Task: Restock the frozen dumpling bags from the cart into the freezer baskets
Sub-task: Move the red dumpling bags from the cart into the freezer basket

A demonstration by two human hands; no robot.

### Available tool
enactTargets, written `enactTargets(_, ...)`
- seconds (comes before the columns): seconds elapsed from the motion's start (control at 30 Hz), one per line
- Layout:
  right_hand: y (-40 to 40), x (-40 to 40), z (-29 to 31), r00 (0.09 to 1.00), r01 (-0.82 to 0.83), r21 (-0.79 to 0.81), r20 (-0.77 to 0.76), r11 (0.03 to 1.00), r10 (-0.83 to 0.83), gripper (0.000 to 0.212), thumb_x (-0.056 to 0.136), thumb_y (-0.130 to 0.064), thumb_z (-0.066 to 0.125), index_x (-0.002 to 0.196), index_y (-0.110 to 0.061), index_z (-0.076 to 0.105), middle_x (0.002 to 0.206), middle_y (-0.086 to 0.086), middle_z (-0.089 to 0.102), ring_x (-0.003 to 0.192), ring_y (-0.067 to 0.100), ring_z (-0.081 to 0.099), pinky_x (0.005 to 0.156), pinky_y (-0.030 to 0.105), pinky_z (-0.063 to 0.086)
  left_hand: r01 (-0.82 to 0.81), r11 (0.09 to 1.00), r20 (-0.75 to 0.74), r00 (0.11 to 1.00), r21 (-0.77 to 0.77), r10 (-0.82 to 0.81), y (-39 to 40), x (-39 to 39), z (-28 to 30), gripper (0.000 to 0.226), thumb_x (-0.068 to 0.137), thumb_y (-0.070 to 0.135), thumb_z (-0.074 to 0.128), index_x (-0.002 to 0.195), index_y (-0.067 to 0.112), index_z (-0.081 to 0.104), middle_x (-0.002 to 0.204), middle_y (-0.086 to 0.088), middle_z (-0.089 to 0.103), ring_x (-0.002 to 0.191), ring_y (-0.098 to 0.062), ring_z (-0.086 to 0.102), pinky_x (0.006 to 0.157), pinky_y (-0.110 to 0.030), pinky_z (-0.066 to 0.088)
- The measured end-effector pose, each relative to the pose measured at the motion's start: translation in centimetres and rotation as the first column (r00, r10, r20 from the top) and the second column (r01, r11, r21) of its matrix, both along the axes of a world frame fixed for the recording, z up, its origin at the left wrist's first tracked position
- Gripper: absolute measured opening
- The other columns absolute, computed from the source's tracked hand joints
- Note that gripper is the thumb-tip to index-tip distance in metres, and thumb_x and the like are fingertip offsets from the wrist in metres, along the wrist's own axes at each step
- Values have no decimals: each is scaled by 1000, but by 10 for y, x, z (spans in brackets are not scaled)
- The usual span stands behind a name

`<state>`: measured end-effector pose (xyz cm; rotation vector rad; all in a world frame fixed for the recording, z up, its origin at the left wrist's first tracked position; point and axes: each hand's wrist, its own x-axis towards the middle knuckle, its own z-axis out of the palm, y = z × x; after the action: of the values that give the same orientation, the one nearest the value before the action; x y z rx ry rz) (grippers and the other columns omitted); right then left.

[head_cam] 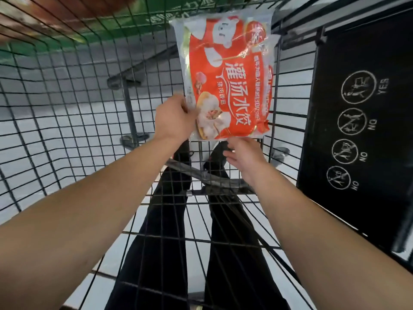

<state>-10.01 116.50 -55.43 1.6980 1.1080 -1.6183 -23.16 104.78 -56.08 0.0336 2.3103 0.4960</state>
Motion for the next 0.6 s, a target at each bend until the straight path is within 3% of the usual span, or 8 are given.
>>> enactTargets(0.1,-7,0,-3,992,129,18,-6,991,-129,20,93,-20,62,112,-14,62,104,4,69,100,24,69,83,31,56,-133,991,161,978,-8,132,-18,17,11,18,90,23,66,76,13,59,82,-6,71,73,-24,70,70,-35,58)
enactTargets(0.2,-14,5,-2,996,91,159,-3,983,-92,6,86,-11,64,81,-14,63,90,7,72,87,26,68,80,37,56,-410,908,496,773,-84,395,-45,48,30,21,92,21,71,100,2,66,81,-15,74,69,-26,75,68,-41,63)
enactTargets(0.23,-16,6,-3,999,53,199,1,979,-54,9,84,-11,65,75,-13,61,84,10,70,78,24,64,73,36,53,-398,910,586,712,-118,388,-53,55,35,23,92,22,70,103,2,66,81,-15,74,69,-24,74,65,-35,63)
enactTargets(0.3,-18,9,-2,998,-58,278,9,959,58,15,86,-13,63,72,-8,59,76,12,66,65,18,53,63,30,43,-216,966,645,720,-144,257,-65,62,42,20,93,27,70,97,8,68,78,-12,75,66,-19,72,58,-29,61)
enactTargets(0.4,-16,15,-5,974,-225,347,49,911,221,29,93,-14,54,64,-15,50,65,-1,52,59,14,44,53,27,31,-154,975,399,893,-162,208,-79,47,38,22,89,30,67,77,12,71,72,-7,73,65,-21,68,64,-35,58)
enactTargets(0.47,-16,16,-10,963,-266,372,69,889,260,25,94,-16,53,70,-16,58,69,-2,58,63,16,50,56,27,33,-190,961,130,967,-202,219,-89,28,33,18,88,29,62,82,13,69,79,-1,71,76,-21,66,68,-30,52)
enactTargets(0.53,-15,16,-15,965,-260,369,77,892,250,18,94,-17,52,82,-16,65,76,-2,63,67,16,54,56,26,36,-283,937,-46,959,-206,280,-99,12,23,17,90,25,58,100,13,65,93,1,67,88,-21,63,76,-31,51)
enactTargets(0.6,-17,14,-18,971,-240,334,71,911,230,17,95,-17,51,88,-16,66,80,-1,63,68,15,55,55,26,38,-365,908,-46,930,-207,364,-112,4,10,25,90,23,58,111,11,62,103,-1,65,95,-23,62,82,-34,52)
